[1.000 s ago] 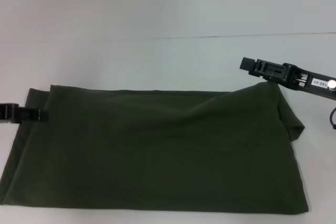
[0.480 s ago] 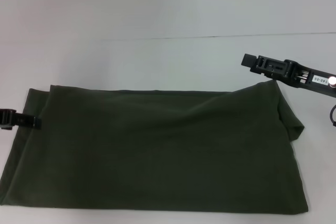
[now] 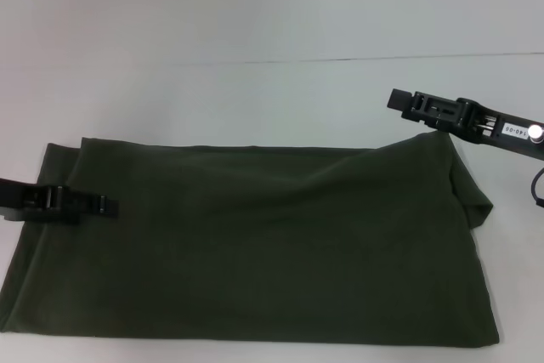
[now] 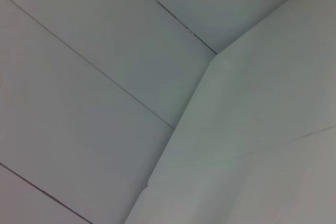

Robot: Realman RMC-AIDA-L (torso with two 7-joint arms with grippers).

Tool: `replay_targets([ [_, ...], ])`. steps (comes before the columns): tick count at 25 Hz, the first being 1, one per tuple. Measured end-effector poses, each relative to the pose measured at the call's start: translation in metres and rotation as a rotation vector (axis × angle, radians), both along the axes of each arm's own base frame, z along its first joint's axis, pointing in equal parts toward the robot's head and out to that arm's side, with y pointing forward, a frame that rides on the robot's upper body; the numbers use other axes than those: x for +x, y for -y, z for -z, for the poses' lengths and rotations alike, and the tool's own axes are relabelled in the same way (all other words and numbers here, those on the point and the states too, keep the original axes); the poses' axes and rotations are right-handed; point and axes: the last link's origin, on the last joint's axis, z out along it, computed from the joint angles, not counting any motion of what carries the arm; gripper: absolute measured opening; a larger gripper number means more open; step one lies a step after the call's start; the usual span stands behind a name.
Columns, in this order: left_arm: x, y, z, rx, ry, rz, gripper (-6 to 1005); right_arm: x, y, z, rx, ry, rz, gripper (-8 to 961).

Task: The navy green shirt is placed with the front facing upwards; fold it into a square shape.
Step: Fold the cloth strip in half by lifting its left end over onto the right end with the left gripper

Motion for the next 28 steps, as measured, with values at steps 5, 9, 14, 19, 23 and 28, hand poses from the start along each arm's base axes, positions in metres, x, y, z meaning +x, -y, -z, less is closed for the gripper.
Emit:
replay_targets([
  [5,-0.005,-0.003,0.005,0.020,-0.039,-0.004,833,0.000,0.001,0.002,-0.007,-0.002,0.002,689],
  [9,-0.009,-0.005,0.004,0.033,-0.069,-0.011,832,0.000,0.001,0.003,-0.009,-0.003,0.004,689],
  [14,-0.014,-0.007,0.003,0.043,-0.105,-0.020,831,0.000,0.001,0.004,-0.011,-0.003,0.006,689],
  [19,-0.017,-0.007,0.003,0.054,-0.119,-0.027,831,0.000,0.001,0.005,-0.012,-0.003,0.006,690],
  [23,-0.018,-0.008,0.003,0.062,-0.124,-0.029,832,0.000,0.002,0.005,-0.014,-0.003,0.006,690],
  [28,-0.020,-0.008,0.003,0.068,-0.135,-0.033,832,0.000,0.002,0.006,-0.014,-0.004,0.005,690],
])
